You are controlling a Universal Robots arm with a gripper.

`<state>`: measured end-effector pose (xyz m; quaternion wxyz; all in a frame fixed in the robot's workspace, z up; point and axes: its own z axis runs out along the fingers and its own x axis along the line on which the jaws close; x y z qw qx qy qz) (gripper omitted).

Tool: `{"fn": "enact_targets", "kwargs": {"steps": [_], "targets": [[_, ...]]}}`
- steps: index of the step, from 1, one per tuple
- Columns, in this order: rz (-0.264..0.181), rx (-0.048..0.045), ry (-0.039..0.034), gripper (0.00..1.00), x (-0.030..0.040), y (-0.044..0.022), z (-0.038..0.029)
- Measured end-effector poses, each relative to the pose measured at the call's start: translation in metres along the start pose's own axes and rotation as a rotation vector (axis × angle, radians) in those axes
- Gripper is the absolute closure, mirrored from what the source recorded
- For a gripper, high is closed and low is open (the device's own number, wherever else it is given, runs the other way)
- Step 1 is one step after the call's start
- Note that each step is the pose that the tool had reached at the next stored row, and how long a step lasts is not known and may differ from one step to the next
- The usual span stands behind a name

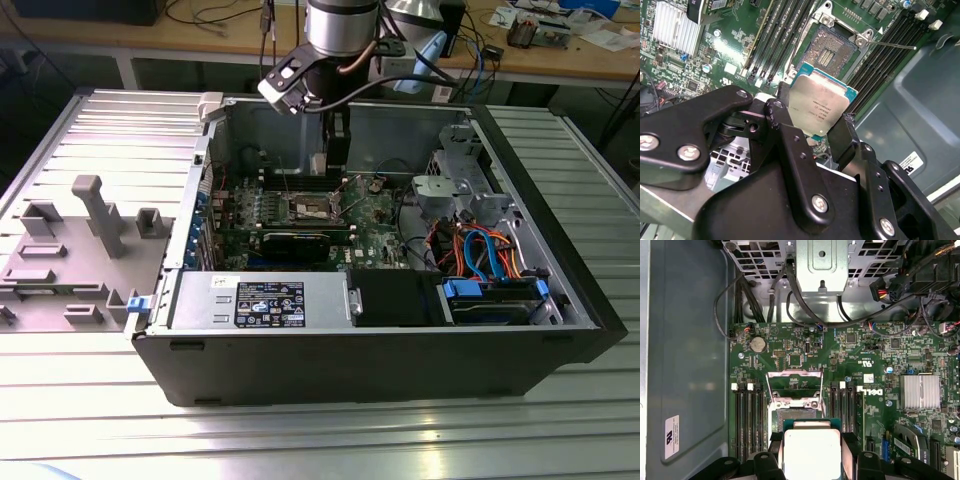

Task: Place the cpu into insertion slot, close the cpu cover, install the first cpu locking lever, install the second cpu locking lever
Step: 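Place the cpu into insertion slot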

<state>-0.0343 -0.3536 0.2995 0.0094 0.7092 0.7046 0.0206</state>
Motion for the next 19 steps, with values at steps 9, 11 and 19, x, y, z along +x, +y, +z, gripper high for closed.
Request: {"fn": "enact_targets", "kwargs": {"steps": [9,11,19], "targets": [[0.0,0.0,0.0,0.45,0.0,-0.0001,0.0019],[0.0,0.0,0.0001,0.45,0.0,-0.0001,0.0024],[0.0,0.0001,0.0001,0.45,-0.0001,-0.0003,0.0068]]}}
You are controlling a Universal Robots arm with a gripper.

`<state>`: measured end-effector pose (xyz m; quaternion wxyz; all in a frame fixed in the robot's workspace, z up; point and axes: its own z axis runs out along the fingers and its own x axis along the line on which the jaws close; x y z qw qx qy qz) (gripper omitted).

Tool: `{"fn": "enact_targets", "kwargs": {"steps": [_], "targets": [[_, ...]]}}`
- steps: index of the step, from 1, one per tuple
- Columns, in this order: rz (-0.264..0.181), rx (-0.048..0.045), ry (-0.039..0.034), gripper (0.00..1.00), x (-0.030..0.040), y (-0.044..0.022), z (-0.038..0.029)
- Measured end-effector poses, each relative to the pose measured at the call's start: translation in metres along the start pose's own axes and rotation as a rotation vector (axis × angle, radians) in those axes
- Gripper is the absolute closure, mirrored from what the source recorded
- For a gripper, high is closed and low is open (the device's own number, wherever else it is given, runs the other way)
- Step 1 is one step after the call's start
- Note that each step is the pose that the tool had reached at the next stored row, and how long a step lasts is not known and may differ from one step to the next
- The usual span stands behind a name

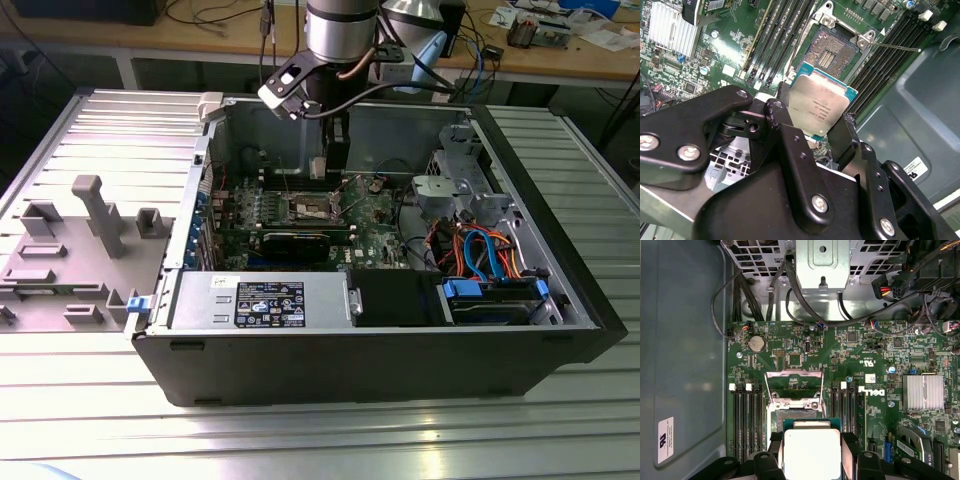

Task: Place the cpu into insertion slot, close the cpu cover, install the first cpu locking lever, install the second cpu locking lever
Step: 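Place the cpu into insertion slot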

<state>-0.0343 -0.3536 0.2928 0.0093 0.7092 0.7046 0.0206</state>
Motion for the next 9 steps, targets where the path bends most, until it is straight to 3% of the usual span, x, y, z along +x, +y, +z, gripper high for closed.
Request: {"fn": "enact_targets", "kwargs": {"steps": [9], "targets": [[0.0,0.0004,-0.0001,0.45,0.0,0.0,0.0008]]}}
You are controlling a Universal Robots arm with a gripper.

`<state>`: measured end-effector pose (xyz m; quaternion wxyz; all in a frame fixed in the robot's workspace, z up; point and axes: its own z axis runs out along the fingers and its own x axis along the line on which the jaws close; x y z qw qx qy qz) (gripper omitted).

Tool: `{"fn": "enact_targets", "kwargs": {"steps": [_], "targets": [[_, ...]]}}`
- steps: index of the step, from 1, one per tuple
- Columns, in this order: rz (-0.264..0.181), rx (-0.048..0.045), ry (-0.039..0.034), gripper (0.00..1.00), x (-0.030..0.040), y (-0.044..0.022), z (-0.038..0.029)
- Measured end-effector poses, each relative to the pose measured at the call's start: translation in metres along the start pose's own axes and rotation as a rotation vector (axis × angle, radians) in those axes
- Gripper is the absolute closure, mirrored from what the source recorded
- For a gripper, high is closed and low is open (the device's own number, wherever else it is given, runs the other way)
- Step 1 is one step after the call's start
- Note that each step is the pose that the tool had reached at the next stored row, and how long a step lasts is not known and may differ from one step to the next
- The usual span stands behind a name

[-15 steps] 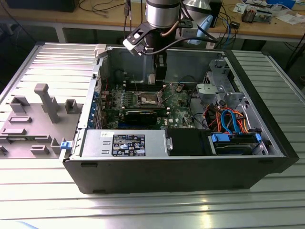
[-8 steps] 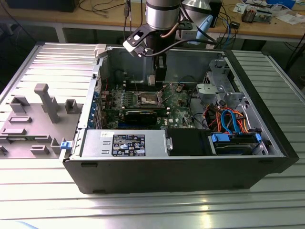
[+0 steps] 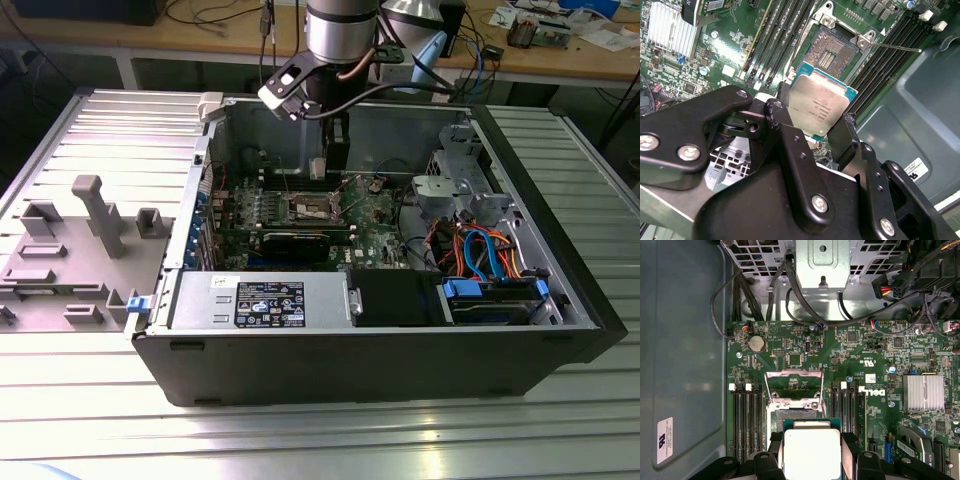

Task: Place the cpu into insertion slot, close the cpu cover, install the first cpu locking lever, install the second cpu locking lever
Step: 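Place the cpu into insertion slot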

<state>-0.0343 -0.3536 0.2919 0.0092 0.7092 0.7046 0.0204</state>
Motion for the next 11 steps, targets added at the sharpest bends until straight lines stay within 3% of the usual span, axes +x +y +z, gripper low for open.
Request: {"fn": "enact_targets", "kwargs": {"steps": [4,11], "targets": [[0.0,0.0053,0.0,0.45,0.0002,0.0005,0.0004],[0.0,0.0059,0.0001,0.45,0.0001,0.0004,0.0007]]}}
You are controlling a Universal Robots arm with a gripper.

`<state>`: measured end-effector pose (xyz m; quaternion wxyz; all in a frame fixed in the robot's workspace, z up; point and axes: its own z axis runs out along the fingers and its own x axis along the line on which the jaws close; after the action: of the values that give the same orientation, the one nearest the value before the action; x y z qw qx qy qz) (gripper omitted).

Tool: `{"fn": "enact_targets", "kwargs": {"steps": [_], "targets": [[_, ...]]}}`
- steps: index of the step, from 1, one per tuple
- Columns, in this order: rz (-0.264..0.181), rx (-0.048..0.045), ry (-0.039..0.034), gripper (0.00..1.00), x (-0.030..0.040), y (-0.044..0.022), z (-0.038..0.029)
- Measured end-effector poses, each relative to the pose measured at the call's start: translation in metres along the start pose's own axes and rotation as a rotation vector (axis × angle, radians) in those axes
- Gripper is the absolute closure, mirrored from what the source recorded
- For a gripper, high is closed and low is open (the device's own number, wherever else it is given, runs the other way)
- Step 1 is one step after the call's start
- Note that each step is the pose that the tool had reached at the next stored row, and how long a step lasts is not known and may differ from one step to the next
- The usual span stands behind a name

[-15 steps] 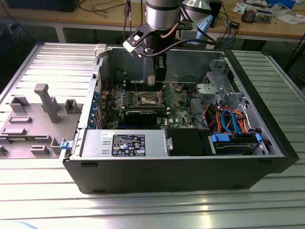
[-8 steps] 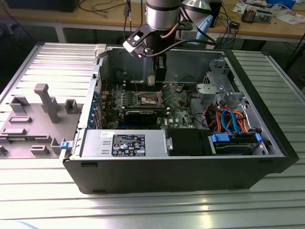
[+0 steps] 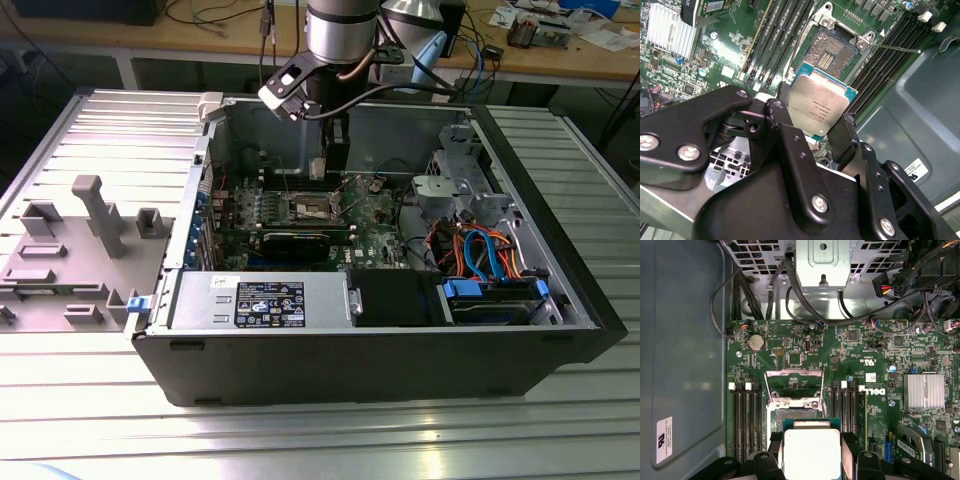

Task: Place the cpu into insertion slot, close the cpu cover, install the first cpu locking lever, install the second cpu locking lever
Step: 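Place the cpu into insertion slot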

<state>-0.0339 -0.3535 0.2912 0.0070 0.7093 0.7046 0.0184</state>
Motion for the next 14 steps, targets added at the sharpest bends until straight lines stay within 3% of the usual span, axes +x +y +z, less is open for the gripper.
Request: {"fn": "enact_targets", "kwargs": {"steps": [6,14], "targets": [[0.0,0.0002,-0.0029,0.45,0.0012,-0.0001,0.0039],[0.0,0.0082,-0.0037,0.45,0.0014,-0.0003,0.0084]]}}
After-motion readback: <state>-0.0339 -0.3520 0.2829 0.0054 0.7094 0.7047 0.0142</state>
